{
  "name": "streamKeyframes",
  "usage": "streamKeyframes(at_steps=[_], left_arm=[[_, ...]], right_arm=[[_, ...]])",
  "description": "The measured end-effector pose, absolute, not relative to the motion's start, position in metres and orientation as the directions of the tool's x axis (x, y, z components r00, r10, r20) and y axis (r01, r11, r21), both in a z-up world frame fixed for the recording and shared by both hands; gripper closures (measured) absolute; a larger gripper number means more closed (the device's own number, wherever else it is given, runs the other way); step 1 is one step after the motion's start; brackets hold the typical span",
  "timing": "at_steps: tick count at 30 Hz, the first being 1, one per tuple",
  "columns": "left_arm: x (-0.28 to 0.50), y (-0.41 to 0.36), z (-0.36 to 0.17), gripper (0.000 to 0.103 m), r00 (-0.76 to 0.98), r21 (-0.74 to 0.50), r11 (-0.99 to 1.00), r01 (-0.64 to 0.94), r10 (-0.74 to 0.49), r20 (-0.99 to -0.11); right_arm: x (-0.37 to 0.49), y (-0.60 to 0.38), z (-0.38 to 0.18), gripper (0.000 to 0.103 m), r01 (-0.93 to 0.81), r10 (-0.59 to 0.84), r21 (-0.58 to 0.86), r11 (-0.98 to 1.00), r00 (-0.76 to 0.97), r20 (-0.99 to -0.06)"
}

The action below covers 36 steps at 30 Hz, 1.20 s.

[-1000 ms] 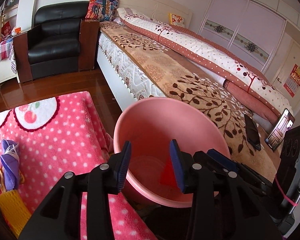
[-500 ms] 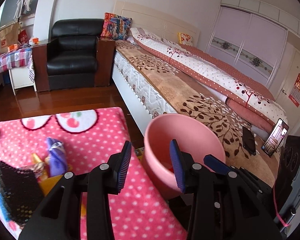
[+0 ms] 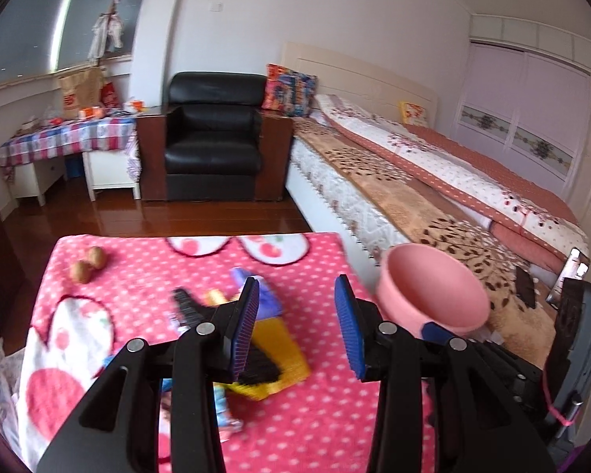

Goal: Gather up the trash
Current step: 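Move both open tools back over the trash on the table, then grasp the blue foam net with the left tool while the right tool grasps the black mesh net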

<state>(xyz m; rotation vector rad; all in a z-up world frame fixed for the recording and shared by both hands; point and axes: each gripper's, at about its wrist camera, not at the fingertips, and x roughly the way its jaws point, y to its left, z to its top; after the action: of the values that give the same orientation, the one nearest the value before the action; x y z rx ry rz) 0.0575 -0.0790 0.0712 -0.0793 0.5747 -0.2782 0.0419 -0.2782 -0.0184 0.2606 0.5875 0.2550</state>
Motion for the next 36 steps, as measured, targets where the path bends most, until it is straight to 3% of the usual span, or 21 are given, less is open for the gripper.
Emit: streamKeyframes(at_steps=[7, 15, 20, 36], left_arm=[[0.044, -0.018, 0.053, 0.063, 0.809, -0.173, 0.982, 0.069, -0.157, -0.567], [0.033, 0.032, 0.026, 0.063, 0.770, -0.175, 0.982, -0.074, -0.055, -0.636], [0.032, 0.052, 0.003, 0.063, 0.719, -0.226, 0.966, -0.126, -0.068, -0.692], [0.069, 0.057, -0.028, 0.063, 0.626, -0.382, 0.905, -0.187, -0.190, -0.757]], right_arm=[[0.032, -0.250, -0.023, 0.054, -0.226, 0.357, 0.297, 0.928, 0.768, -0.531], [0.019, -0.229, -0.022, 0.035, -0.278, 0.380, 0.265, 0.923, 0.769, -0.515], [0.016, -0.226, -0.022, 0.026, -0.262, 0.361, 0.256, 0.931, 0.777, -0.515], [0.016, -0.203, -0.023, 0.028, -0.358, 0.416, 0.214, 0.909, 0.733, -0.538]])
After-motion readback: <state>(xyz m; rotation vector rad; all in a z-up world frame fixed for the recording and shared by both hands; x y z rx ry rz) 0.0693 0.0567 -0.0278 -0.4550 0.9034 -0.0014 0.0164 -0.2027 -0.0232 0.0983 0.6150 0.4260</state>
